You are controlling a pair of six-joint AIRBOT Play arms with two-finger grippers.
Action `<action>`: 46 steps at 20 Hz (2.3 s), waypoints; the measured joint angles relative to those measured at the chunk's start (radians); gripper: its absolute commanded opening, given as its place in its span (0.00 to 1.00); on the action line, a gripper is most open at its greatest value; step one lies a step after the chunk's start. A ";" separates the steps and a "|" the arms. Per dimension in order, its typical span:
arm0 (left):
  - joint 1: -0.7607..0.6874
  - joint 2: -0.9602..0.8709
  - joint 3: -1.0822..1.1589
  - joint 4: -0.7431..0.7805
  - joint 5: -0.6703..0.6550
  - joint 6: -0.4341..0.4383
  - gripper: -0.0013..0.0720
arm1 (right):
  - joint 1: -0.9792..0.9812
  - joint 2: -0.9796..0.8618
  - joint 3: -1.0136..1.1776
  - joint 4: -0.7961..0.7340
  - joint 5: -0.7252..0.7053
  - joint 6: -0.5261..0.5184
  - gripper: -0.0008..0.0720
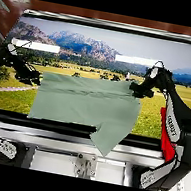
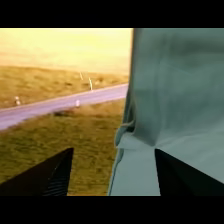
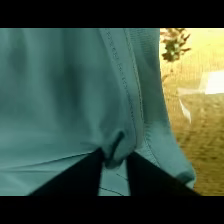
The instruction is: Fold the shirts.
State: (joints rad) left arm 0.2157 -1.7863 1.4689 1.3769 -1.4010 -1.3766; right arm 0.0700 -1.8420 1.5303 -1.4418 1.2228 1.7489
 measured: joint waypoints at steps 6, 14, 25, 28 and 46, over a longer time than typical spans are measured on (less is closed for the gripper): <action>0.052 0.089 -0.005 -0.006 -0.126 -0.019 0.98 | -0.020 0.160 -0.002 -0.064 0.047 -0.060 0.82; 0.340 0.470 -0.580 -0.129 -0.045 0.074 0.98 | -0.360 0.387 -0.288 0.178 0.287 -0.311 0.83; 0.464 0.501 -0.896 -0.362 0.180 0.236 0.97 | -0.476 0.472 -0.472 0.398 0.146 -0.399 0.83; 0.434 0.475 -0.898 -0.380 0.194 0.226 0.55 | -0.476 0.474 -0.476 0.409 0.136 -0.399 0.83; 0.413 0.567 -0.905 -0.428 0.202 0.271 0.08 | -0.367 0.599 -0.909 0.419 0.017 -0.380 0.93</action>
State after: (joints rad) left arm 0.6289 -1.2194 0.5640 0.9485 -1.1988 -1.1053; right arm -0.2974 -1.2434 0.6212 -1.0229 1.2400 1.3685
